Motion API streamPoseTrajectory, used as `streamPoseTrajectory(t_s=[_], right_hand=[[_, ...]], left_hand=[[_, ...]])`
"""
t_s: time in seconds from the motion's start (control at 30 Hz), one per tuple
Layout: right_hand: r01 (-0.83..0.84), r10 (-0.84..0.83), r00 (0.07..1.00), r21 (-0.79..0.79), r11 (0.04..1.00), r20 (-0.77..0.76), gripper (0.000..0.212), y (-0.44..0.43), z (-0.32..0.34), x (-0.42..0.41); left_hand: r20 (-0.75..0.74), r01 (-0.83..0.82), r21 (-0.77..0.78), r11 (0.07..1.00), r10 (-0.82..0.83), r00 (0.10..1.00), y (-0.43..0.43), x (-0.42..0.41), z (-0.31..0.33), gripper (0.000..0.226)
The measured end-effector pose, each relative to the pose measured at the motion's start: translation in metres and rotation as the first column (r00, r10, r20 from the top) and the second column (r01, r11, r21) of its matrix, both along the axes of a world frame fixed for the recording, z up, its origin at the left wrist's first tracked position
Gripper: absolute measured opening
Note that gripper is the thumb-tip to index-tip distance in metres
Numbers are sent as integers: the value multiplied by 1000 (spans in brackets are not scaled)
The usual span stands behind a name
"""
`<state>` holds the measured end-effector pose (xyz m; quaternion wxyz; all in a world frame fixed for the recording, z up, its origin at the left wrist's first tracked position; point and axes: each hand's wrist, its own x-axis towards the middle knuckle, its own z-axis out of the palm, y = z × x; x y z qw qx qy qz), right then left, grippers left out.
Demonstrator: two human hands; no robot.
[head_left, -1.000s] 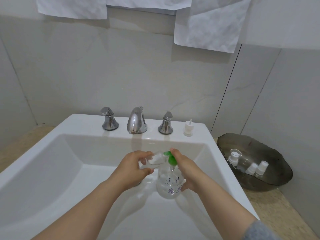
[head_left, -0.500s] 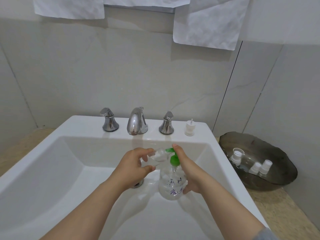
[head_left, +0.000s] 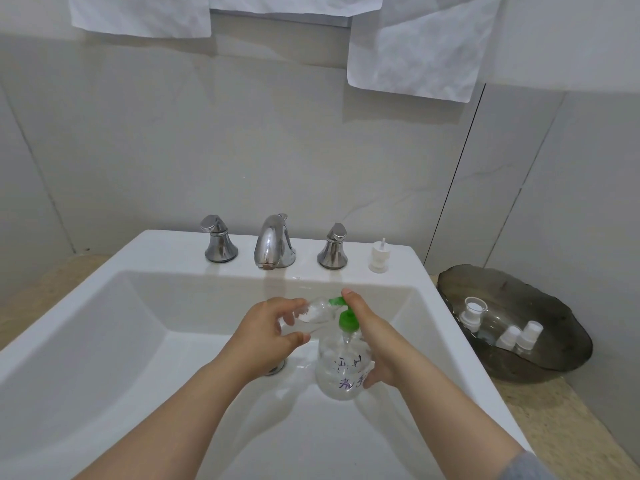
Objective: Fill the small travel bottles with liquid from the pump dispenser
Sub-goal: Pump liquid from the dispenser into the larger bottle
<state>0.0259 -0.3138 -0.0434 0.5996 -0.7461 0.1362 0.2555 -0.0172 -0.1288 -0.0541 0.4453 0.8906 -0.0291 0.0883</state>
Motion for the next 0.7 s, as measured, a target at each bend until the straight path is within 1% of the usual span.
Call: streamPoseTrajectory(t_s=[0.13,0.4,0.57,0.7], right_hand=[[20,-19,1000,-26,999,22,64,-1,2,-2],[22,-20,998,-31,999,61,57,0,2,-2],[21,-18,997,-42,999,69,56,-1,1,-2],[-6,7,999,-18,1000,46,63,-4,-3,-1]], left_hand=[[-9,2,14,1000,-2,1000,0,0,-3,44],[-42,13,40,999,-12,999,0,-1,-7,45],[-48,10,38,999,-8,999,0,-1,-7,44],[-43,13,36,999,-11,999,1,0,-3,40]])
